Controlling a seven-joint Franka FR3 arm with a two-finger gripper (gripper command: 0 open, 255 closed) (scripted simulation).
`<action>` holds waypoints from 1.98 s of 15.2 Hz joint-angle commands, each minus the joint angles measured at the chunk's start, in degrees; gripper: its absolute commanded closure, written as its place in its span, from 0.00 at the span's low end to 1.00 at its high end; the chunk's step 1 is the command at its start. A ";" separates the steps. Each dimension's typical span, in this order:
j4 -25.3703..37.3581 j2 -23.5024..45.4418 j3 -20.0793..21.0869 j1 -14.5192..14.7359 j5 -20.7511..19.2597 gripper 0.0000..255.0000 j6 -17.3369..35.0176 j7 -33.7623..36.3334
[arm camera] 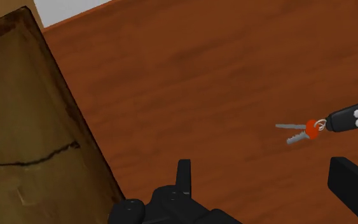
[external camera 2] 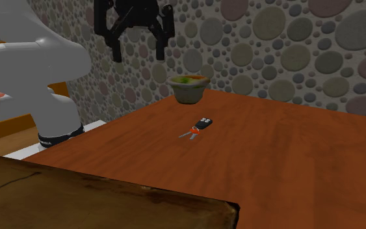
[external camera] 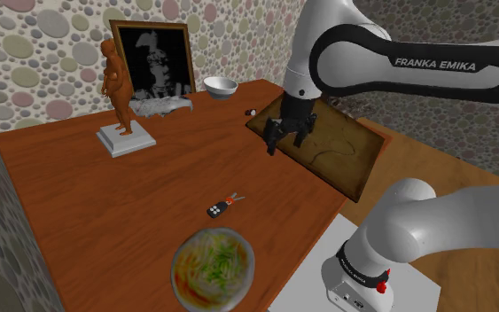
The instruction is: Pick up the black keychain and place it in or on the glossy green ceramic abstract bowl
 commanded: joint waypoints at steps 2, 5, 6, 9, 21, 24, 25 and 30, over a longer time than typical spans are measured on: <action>-1.37 2.23 3.90 0.57 2.89 0.00 4.25 5.74; -2.65 5.26 7.89 0.98 5.42 0.00 9.25 11.17; -2.87 6.52 9.26 1.03 6.16 0.00 10.98 12.98; -2.97 10.96 13.45 0.93 7.92 0.00 16.33 18.51; -1.65 27.96 25.01 -2.35 6.41 0.00 33.60 33.82; -2.47 29.71 25.69 -2.77 5.68 0.00 36.03 34.45; -2.47 29.72 25.69 -2.77 5.67 0.00 36.04 34.45; -2.47 29.72 25.69 -2.77 5.67 0.00 36.04 34.45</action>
